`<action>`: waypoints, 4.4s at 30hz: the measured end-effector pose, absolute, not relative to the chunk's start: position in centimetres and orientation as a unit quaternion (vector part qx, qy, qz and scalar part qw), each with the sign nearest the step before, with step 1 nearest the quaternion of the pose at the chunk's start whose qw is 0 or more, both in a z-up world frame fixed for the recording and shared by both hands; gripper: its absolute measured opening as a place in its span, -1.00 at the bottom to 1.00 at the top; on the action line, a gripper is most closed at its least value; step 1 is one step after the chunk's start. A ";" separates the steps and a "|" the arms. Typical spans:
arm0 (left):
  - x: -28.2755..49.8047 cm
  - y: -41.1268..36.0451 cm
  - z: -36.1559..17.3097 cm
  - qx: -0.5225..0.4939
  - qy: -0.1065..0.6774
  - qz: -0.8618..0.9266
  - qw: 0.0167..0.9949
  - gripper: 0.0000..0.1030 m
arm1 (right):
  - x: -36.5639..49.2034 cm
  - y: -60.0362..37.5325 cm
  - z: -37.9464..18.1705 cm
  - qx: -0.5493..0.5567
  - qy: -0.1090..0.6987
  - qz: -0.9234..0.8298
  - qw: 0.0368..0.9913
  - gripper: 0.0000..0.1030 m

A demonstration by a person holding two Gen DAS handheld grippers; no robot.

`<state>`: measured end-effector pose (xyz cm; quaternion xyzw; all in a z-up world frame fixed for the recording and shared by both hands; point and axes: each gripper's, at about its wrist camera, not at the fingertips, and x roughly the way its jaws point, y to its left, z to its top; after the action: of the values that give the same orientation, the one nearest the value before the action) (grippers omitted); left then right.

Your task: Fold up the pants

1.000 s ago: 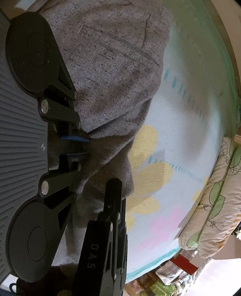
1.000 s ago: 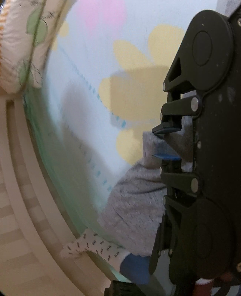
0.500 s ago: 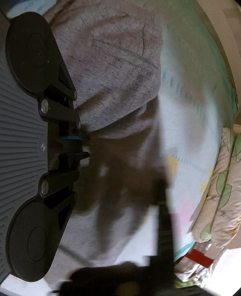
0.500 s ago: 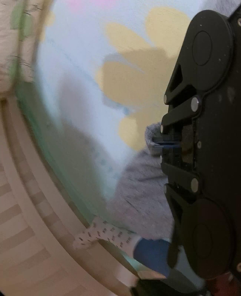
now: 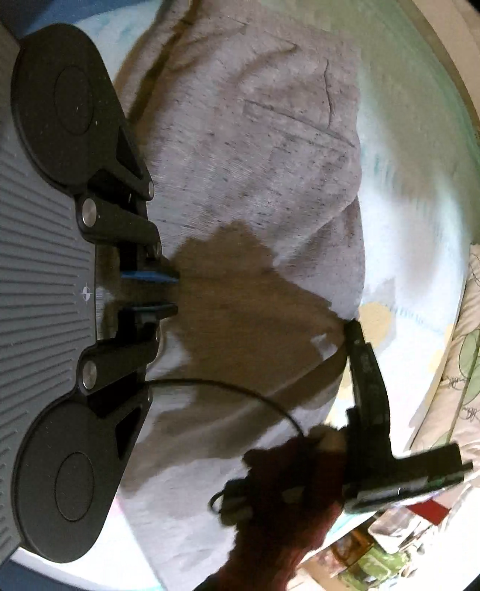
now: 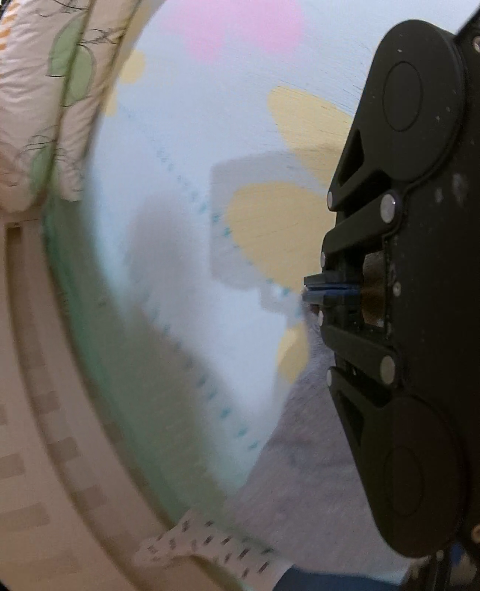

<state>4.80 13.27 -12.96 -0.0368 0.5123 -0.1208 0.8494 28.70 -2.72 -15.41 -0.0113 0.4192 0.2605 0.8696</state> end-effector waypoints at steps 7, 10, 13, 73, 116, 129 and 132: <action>3.2 14.3 -11.9 -0.031 0.532 -0.125 0.837 -0.77 | 28.4 -3.7 -13.2 0.003 0.388 0.226 0.893 -0.78; 3.4 15.2 -10.6 -0.020 0.535 -0.126 0.835 -0.76 | 25.9 -5.6 -10.4 0.020 0.349 0.226 0.909 -0.78; 3.5 15.8 -8.9 -0.007 0.521 -0.117 0.846 -0.76 | 22.1 -7.0 -8.3 0.016 0.324 0.249 0.912 -0.77; 11.4 19.2 -11.5 0.001 0.448 0.029 0.894 -0.58 | 13.5 -6.1 -10.4 0.003 0.355 0.274 0.894 -0.74; 9.2 20.9 -11.8 -0.028 0.438 0.019 0.898 -0.43 | 29.9 -9.2 -13.5 0.067 0.414 0.452 0.788 -0.91; 9.4 21.1 -11.9 -0.033 0.439 0.020 0.898 -0.43 | 20.0 -5.0 -12.2 -0.064 0.340 0.452 0.822 -0.82; 9.3 21.0 -11.9 -0.031 0.436 0.020 0.899 -0.43 | 20.6 -5.6 -12.3 -0.052 0.337 0.436 0.833 -0.86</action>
<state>9.34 21.02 -11.94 -0.0307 0.4364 0.0204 0.8990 20.56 -5.63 -12.31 -0.0521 0.3373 0.4359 0.8327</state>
